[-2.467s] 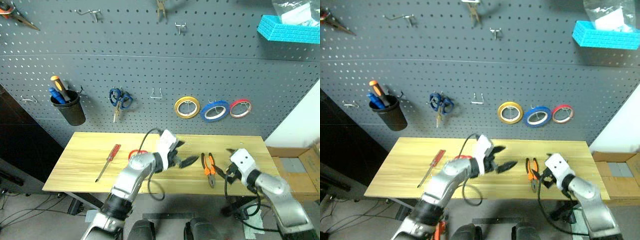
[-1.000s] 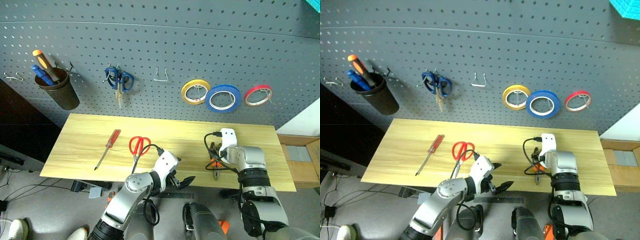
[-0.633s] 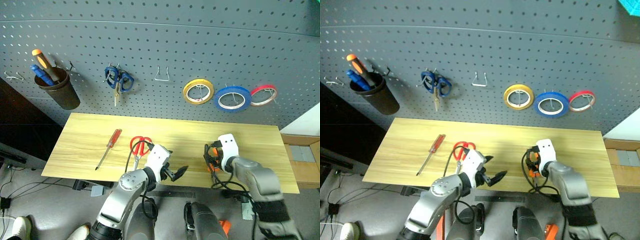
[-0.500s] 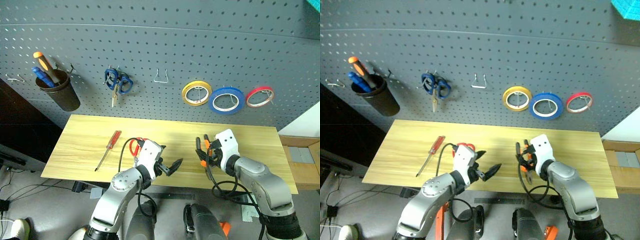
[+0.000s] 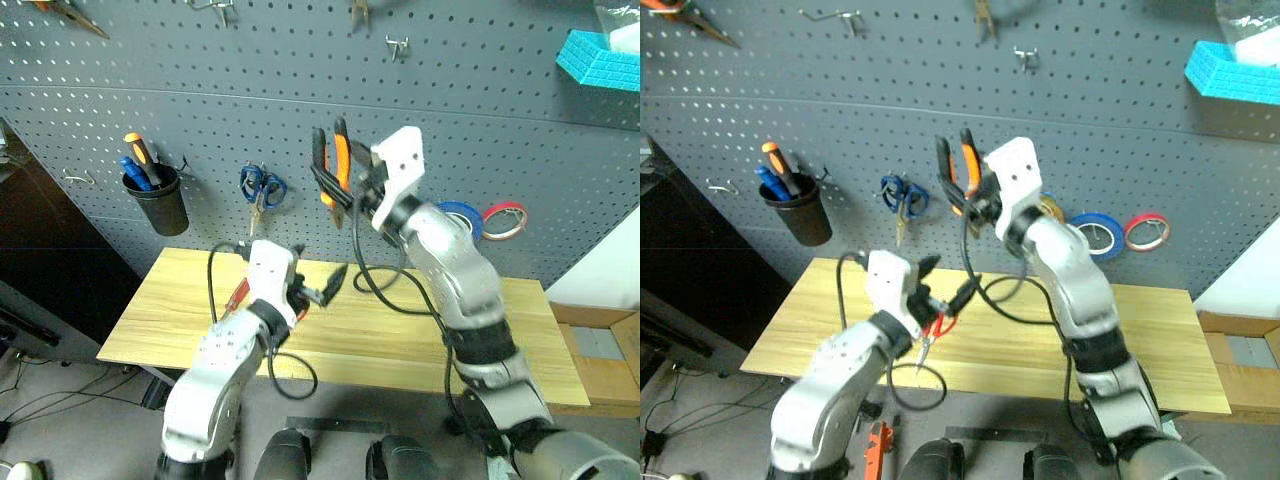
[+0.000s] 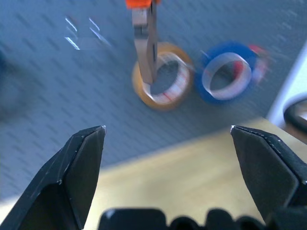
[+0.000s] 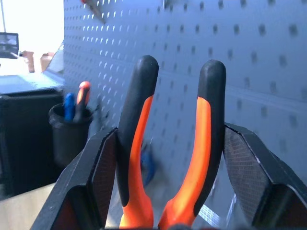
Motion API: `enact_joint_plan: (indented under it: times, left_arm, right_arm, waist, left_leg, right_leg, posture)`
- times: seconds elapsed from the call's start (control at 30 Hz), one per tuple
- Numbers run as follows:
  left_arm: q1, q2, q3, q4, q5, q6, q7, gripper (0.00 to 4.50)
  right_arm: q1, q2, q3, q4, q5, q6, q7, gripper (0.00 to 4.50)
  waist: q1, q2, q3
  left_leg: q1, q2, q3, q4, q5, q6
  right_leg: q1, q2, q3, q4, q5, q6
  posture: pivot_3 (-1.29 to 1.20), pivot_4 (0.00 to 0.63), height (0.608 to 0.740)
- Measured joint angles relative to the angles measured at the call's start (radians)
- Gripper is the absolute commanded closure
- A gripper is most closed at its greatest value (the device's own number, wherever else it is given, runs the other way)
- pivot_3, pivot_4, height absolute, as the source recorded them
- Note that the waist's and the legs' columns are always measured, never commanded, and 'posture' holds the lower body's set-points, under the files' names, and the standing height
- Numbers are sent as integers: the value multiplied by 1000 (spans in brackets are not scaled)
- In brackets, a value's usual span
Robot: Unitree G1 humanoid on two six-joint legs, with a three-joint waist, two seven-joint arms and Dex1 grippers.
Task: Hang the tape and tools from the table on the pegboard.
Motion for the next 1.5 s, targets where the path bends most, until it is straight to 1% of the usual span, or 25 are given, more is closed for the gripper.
enact_joint_plan:
  times: [0.07, 0.13, 0.27, 0.33, 0.4, 0.6, 0.67, 0.83, 0.93, 1.1, 1.23, 1.5]
  left_arm:
    - [-60, 12, 23, 74, 9, -26, 6, 0]
    - [-124, 17, 29, 169, 17, -54, 4, 0]
    - [-215, 20, 24, 280, 25, -92, -14, 0]
    - [-272, 18, 19, 333, 25, -110, -23, 0]
    - [-314, 18, 14, 376, 25, -132, -41, 0]
    - [-380, 15, -1, 493, 27, -173, -84, 0]
    - [-392, 12, -7, 511, 29, -177, -87, 0]
    - [-396, 9, -15, 529, 31, -181, -104, 0]
    - [-392, 13, -16, 527, 32, -181, -105, 0]
    - [-348, 19, -17, 518, 32, -175, -104, 0]
    - [-341, 19, -18, 503, 32, -174, -102, 0]
    - [-318, 5, -26, 484, 32, -174, -99, 0]
  right_arm:
    - [-58, 2, -3, 118, -18, -92, 0, 1700]
    - [-110, 1, -9, 245, -41, -173, -3, 1700]
    - [-173, -6, -24, 423, -62, -276, -10, 1700]
    - [-219, -14, -38, 519, -76, -322, -16, 1700]
    - [-262, -22, -48, 595, -82, -364, -18, 1700]
    - [-331, -35, -76, 725, -88, -440, -13, 1700]
    - [-337, -36, -76, 734, -88, -468, -3, 1700]
    - [-353, -31, -80, 759, -88, -506, -3, 1700]
    - [-364, -27, -82, 769, -89, -519, -10, 1700]
    - [-367, -28, -82, 778, -95, -531, -12, 1700]
    - [-368, -34, -81, 779, -109, -533, -13, 1700]
    - [-376, -68, -43, 757, -204, -513, -21, 1700]
  waist:
    - [1, -2, -4]
    - [8, -2, -5]
    - [23, -2, -5]
    - [25, -2, -1]
    - [24, 0, 6]
    - [23, 4, 39]
    - [22, 4, 55]
    - [20, 6, 76]
    - [20, 7, 88]
    - [19, 7, 91]
    - [20, 7, 92]
    - [20, 7, 92]
  left_leg:
    - [0, 0, 1, 0, 0, 0]
    - [0, 0, 2, -1, 0, 0]
    - [-2, 0, 3, -1, 0, 0]
    - [-1, 0, 3, -2, 0, 0]
    - [-1, 1, 3, -2, 0, 0]
    - [0, 1, 3, -2, 0, 0]
    - [0, 1, 3, -2, 0, 0]
    - [1, 2, 2, -1, 0, 0]
    - [2, 2, 2, -1, 2, 2]
    - [2, 2, 3, -1, 2, 2]
    - [2, 2, 3, -1, 2, 2]
    - [2, 2, 3, -1, 2, 2]
  right_leg:
    - [0, 0, 1, 0, 3, -4]
    - [-1, 0, 2, 1, 3, -5]
    - [-3, -1, 3, 2, 3, -5]
    - [-4, -1, 3, 3, 3, -5]
    - [-3, -4, 3, 3, 3, -5]
    - [-3, -4, 2, 4, 3, -6]
    - [-3, -5, 3, 4, 3, -6]
    - [-2, -5, 2, 5, 3, -6]
    - [-1, -5, 2, 5, 4, -7]
    - [-1, -5, 2, 5, 4, -7]
    - [-1, -6, 2, 5, 4, -7]
    - [-1, -6, 2, 5, 4, -7]
  posture:
    - [207, 0, 740]
    - [215, 7, 740]
    - [222, 62, 740]
    - [225, 109, 740]
    - [223, 141, 740]
    - [225, 195, 740]
    - [227, 209, 740]
    - [240, 241, 740]
    - [234, 240, 740]
    - [224, 232, 740]
    - [213, 220, 740]
    - [206, 209, 740]
